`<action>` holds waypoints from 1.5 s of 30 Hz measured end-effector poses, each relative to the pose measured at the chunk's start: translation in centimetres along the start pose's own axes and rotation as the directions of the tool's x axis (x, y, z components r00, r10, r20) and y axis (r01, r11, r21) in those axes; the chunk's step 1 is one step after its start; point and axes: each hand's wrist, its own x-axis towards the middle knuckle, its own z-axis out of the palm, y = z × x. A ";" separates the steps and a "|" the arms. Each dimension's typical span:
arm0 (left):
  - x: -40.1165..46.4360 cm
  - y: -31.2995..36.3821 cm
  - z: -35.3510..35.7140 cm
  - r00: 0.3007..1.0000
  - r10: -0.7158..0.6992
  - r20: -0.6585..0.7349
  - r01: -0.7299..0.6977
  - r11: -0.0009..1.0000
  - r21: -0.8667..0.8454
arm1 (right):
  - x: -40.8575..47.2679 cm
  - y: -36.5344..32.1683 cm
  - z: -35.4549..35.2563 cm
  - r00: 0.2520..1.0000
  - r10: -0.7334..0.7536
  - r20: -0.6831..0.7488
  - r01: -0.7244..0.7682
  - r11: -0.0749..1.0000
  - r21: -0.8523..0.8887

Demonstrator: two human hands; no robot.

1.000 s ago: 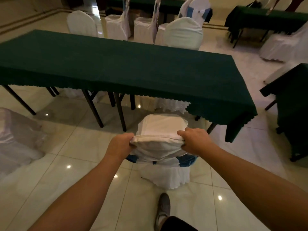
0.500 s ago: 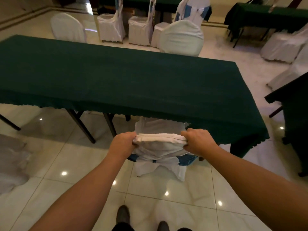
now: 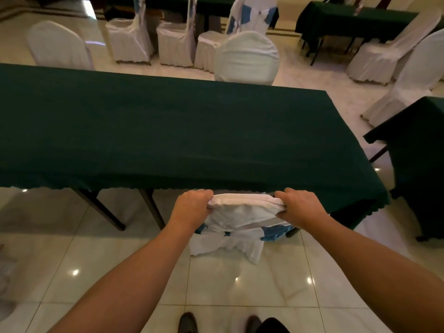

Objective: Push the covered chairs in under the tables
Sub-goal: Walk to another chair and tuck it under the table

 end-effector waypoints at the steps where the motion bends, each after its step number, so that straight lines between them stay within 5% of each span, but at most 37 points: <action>1: 0.6 0.2 0.1 1.000 0.011 0.009 -0.011 1.000 0.012 | 0.2 0.4 0.1 1.000 0.005 0.008 -0.005 1.000 0.003; 30: -0.5 3.5 1.8 0.999 -0.039 0.037 0.038 0.999 0.004 | -0.6 3.0 4.5 0.997 -0.068 0.020 0.066 0.994 0.083; 38: -2.1 3.1 1.6 0.964 -0.258 0.069 0.262 0.963 -0.059 | -0.5 0.0 2.5 0.989 -0.133 0.063 0.103 0.931 0.351; 45: -7.5 1.0 -0.3 0.844 -0.518 0.140 0.526 0.850 -0.027 | 2.0 -6.5 0.4 0.951 -0.308 0.016 0.285 0.898 0.336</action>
